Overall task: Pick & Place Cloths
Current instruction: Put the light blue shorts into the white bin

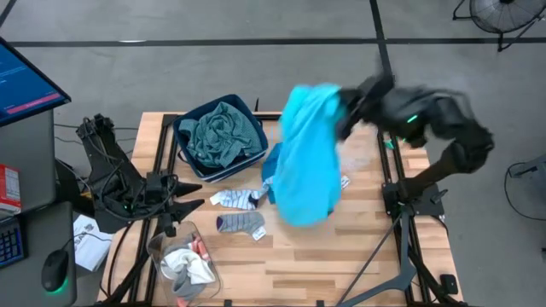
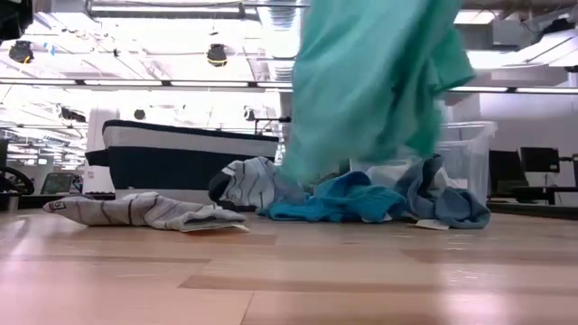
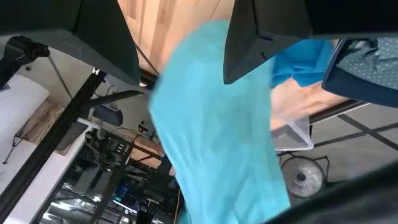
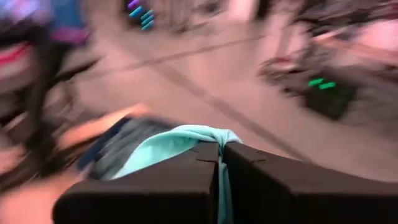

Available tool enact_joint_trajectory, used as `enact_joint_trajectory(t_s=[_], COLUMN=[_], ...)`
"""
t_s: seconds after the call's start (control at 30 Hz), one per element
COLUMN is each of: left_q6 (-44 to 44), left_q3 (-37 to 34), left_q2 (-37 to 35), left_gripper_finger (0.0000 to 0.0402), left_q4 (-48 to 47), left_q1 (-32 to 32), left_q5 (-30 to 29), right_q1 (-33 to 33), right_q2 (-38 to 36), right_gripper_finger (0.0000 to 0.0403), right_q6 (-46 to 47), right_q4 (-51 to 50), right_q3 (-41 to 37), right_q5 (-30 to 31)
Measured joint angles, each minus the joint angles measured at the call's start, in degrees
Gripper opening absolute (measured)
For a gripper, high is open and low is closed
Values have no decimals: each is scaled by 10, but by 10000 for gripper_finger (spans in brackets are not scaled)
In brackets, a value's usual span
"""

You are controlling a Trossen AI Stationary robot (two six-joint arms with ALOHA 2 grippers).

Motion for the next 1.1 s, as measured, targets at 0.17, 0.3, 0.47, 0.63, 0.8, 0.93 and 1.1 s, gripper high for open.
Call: enact_joint_trajectory(t_s=[0.17, 0.3, 0.47, 0.63, 0.8, 0.93, 1.1], left_q6=[0, 0, 0, 0, 0, 0, 0], left_q3=[0, 0, 0, 0, 0, 0, 0], left_q2=[0, 0, 0, 0, 0, 0, 0], left_gripper_finger=[214, 214, 214, 214, 214, 214, 214], left_q4=[0, 0, 0, 0, -1, -3, -14], left_q1=[0, 0, 0, 0, 0, 0, 0], left_q5=[-6, -12, -15, -19, -20, -19, -19], right_q1=[-92, -162, -232, -278, -288, -293, -294], right_q2=[-57, -86, -95, -94, -90, -88, -86], right_gripper_finger=[0, 0, 0, 0, 0, 0, 0], right_q6=[-53, -104, -204, -318, -421, -487, -448], right_q4=[42, 91, 188, 334, 415, 413, 293], right_q3=[0, 0, 0, 0, 0, 0, 0], right_q5=[33, 35, 35, 35, 43, 51, 46])
